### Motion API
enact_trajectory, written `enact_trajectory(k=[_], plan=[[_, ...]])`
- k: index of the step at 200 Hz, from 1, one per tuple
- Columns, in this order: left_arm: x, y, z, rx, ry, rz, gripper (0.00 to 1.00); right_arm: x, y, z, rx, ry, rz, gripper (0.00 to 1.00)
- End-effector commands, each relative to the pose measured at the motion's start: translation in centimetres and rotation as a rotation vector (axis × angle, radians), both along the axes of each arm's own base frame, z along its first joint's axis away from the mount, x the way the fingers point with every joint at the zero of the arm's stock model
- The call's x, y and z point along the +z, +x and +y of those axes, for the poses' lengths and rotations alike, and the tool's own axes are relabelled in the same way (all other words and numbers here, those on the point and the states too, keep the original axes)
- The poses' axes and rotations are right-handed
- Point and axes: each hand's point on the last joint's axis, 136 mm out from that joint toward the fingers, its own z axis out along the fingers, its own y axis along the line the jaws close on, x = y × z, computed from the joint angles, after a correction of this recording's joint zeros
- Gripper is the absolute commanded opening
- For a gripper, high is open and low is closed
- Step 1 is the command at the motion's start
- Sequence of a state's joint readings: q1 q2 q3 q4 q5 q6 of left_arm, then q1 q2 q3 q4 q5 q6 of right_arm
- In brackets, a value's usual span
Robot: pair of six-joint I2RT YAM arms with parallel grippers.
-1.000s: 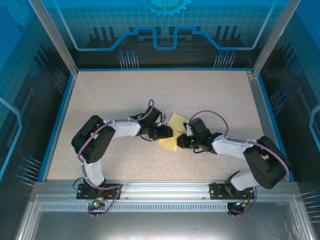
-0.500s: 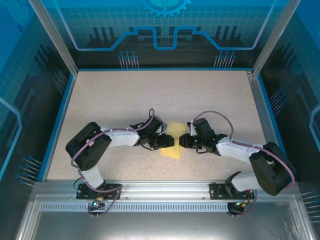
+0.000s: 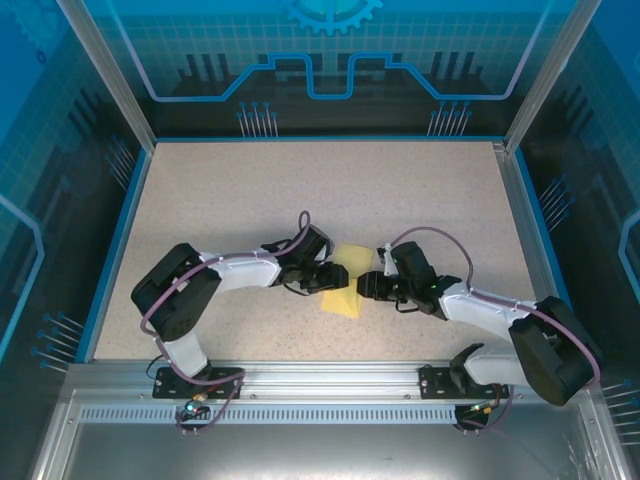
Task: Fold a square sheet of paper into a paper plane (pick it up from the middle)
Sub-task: Turn over the paper at the center of the table.
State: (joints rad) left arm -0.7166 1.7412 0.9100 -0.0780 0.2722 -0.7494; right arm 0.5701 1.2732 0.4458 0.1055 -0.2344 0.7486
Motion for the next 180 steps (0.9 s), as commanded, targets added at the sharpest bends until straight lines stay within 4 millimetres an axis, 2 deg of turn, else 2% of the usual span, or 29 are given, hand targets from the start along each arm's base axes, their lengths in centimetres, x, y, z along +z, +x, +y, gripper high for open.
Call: enact_trajectory(k=[1,23,57,105,180], plan=[[-0.2,0.3,-0.1,-0.025,0.034,-0.013,0.52,0.3,-0.2,1.0,0.024,0.044,-0.005,0.41],[-0.6,0.3,-0.2,-0.033,0.036,-0.002,0.52,0.8,-0.1,1.3,0.024,0.073,-0.022,0.42],[-0.7,0.5,-0.4,-0.034,0.029,0.004,0.52,-0.1,-0.5,1.6,0.052,0.042,0.000,0.42],[0.2,1.2,0.4,-0.010,0.018,-0.014,0.52,-1.7,-0.8,2.0,0.068,0.020,0.041,0.27],[1.4,1.0,0.6,-0.006,-0.020,-0.025,0.52,-1.6,-0.5,2.4,0.070,0.069,0.030,0.07]])
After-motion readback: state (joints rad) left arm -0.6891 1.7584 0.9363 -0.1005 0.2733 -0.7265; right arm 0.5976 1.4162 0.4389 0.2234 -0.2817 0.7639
